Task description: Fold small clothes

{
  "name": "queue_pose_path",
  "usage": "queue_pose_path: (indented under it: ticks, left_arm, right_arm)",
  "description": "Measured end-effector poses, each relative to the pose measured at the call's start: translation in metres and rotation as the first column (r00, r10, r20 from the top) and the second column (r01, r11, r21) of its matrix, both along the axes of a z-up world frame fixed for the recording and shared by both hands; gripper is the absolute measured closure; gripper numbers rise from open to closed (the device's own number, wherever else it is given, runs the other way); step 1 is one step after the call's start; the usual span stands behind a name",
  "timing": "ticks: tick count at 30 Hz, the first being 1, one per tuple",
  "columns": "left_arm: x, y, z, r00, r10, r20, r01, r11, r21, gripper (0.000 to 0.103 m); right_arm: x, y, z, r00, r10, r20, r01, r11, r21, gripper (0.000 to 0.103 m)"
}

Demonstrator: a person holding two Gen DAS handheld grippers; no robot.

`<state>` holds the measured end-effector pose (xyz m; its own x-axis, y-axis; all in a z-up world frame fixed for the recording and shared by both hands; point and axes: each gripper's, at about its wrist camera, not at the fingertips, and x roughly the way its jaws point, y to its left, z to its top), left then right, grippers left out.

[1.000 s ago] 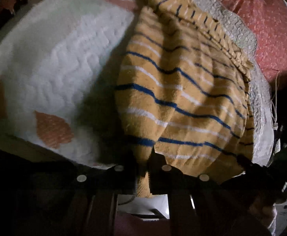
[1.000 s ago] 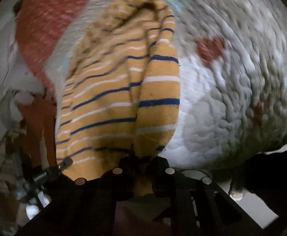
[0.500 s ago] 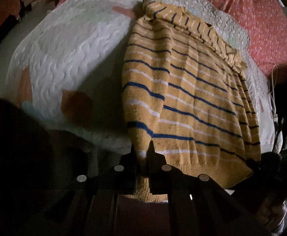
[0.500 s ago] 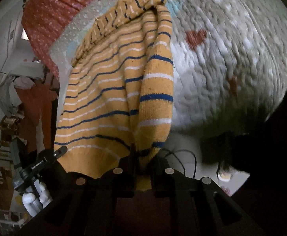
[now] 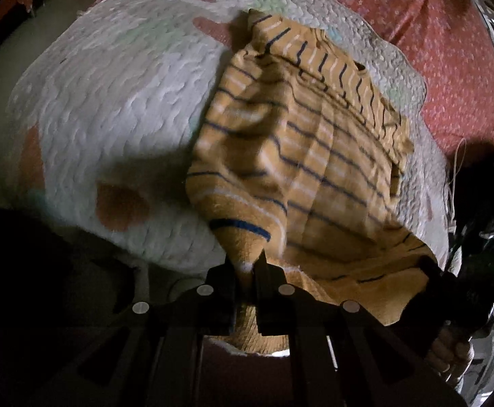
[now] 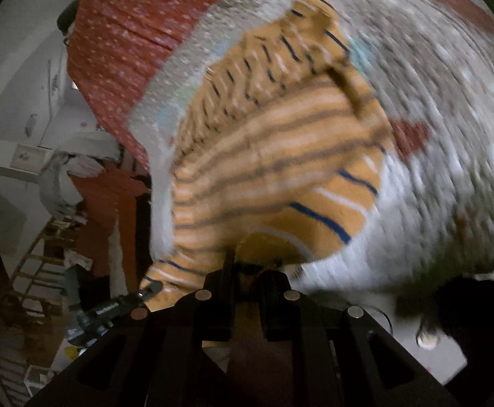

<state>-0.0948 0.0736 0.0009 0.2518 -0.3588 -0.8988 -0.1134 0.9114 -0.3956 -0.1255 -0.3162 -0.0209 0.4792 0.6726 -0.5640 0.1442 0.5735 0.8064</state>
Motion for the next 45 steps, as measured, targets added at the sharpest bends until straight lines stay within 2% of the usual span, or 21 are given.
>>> queue_pose_path:
  ticks: [6, 9, 12, 17, 19, 20, 22, 25, 26, 28, 31, 34, 35, 36, 37, 39, 40, 41, 44, 45]
  left_arm:
    - [0.051, -0.002, 0.016, 1.000, 0.025, 0.006, -0.025, 0.998, -0.057, 0.096]
    - [0.089, -0.007, 0.027, 0.999, 0.045, 0.020, -0.044, 0.995, -0.089, 0.096]
    - [0.138, -0.019, 0.035, 0.998, 0.054, 0.043, -0.051, 0.996, -0.077, 0.096]
    - [0.214, -0.042, 0.025, 0.998, 0.064, 0.025, -0.063, 0.996, -0.056, 0.095]
    - [0.237, -0.047, 0.020, 0.997, 0.070, 0.023, -0.068, 0.994, -0.083, 0.094]
    - [0.253, -0.049, 0.015, 0.997, 0.078, 0.021, -0.075, 0.990, -0.120, 0.094]
    - [0.270, -0.050, 0.006, 0.995, 0.099, 0.010, -0.096, 0.983, -0.159, 0.091]
    - [0.292, -0.044, -0.007, 0.991, 0.131, -0.009, -0.129, 0.959, -0.251, 0.084]
    - [0.295, -0.041, -0.007, 0.991, 0.136, -0.002, -0.131, 0.950, -0.284, 0.082]
    - [0.294, -0.031, -0.001, 0.988, 0.149, 0.035, -0.128, 0.928, -0.351, 0.067]
    - [0.289, -0.018, 0.011, 0.982, 0.177, 0.073, -0.136, 0.914, -0.383, 0.053]
    - [0.278, -0.011, 0.025, 0.978, 0.166, 0.123, -0.121, 0.943, -0.312, 0.048]
    - [0.273, -0.012, 0.028, 0.978, 0.151, 0.146, -0.109, 0.958, -0.265, 0.047]
    - [0.269, -0.014, 0.029, 0.977, 0.137, 0.163, -0.099, 0.970, -0.221, 0.045]
    - [0.267, -0.018, 0.029, 0.977, 0.116, 0.179, -0.088, 0.983, -0.159, 0.043]
    - [0.263, -0.030, 0.022, 0.977, 0.059, 0.205, -0.056, 0.998, -0.017, 0.042]
    - [0.263, -0.035, 0.015, 0.979, 0.029, 0.204, -0.035, 0.999, 0.028, 0.042]
    - [0.265, -0.042, 0.007, 0.982, -0.002, 0.190, -0.010, 0.998, 0.065, 0.042]
    - [0.273, -0.053, -0.011, 0.981, -0.040, 0.190, 0.017, 0.992, 0.124, 0.042]
    - [0.277, -0.054, -0.017, 0.982, -0.044, 0.183, 0.021, 0.992, 0.126, 0.043]
  right_arm:
    - [0.057, -0.008, 0.013, 0.998, -0.050, 0.042, 0.050, 0.999, 0.009, 0.092]
    - [0.090, -0.017, 0.014, 0.995, -0.087, 0.044, 0.087, 0.996, 0.022, 0.092]
    - [0.127, -0.022, 0.012, 0.992, -0.119, 0.042, 0.119, 0.993, 0.010, 0.092]
    - [0.183, -0.042, -0.012, 0.985, -0.170, 0.010, 0.169, 0.985, 0.022, 0.091]
    - [0.199, -0.053, -0.025, 0.979, -0.204, -0.010, 0.204, 0.978, 0.048, 0.087]
    - [0.207, -0.059, -0.033, 0.975, -0.221, -0.019, 0.222, 0.973, 0.066, 0.087]
    - [0.214, -0.064, -0.040, 0.972, -0.233, -0.026, 0.234, 0.968, 0.092, 0.072]
    - [0.220, -0.071, -0.043, 0.965, -0.261, -0.025, 0.262, 0.954, 0.149, 0.056]
    - [0.222, -0.074, -0.037, 0.966, -0.258, -0.002, 0.255, 0.954, 0.158, 0.054]
    - [0.221, -0.079, -0.024, 0.964, -0.259, 0.052, 0.249, 0.957, 0.147, 0.044]
    - [0.215, -0.087, -0.004, 0.952, -0.282, 0.122, 0.273, 0.958, 0.087, 0.039]
    - [0.215, -0.081, 0.017, 0.957, -0.222, 0.187, 0.238, 0.969, -0.065, 0.038]
    - [0.217, -0.072, 0.024, 0.962, -0.171, 0.213, 0.207, 0.965, -0.159, 0.038]
    - [0.220, -0.059, 0.031, 0.966, -0.110, 0.234, 0.174, 0.946, -0.272, 0.038]
    - [0.222, -0.051, 0.033, 0.967, -0.072, 0.243, 0.153, 0.930, -0.335, 0.038]
    - [0.232, -0.026, 0.032, 0.969, 0.045, 0.243, 0.086, 0.861, -0.502, 0.038]
    - [0.235, -0.019, 0.027, 0.969, 0.078, 0.234, 0.063, 0.838, -0.541, 0.038]
    - [0.242, -0.007, 0.020, 0.970, 0.125, 0.209, 0.026, 0.801, -0.599, 0.038]
    - [0.251, 0.007, 0.002, 0.969, 0.181, 0.166, -0.021, 0.735, -0.678, 0.039]
    - [0.252, 0.009, -0.001, 0.970, 0.185, 0.156, -0.027, 0.723, -0.690, 0.060]
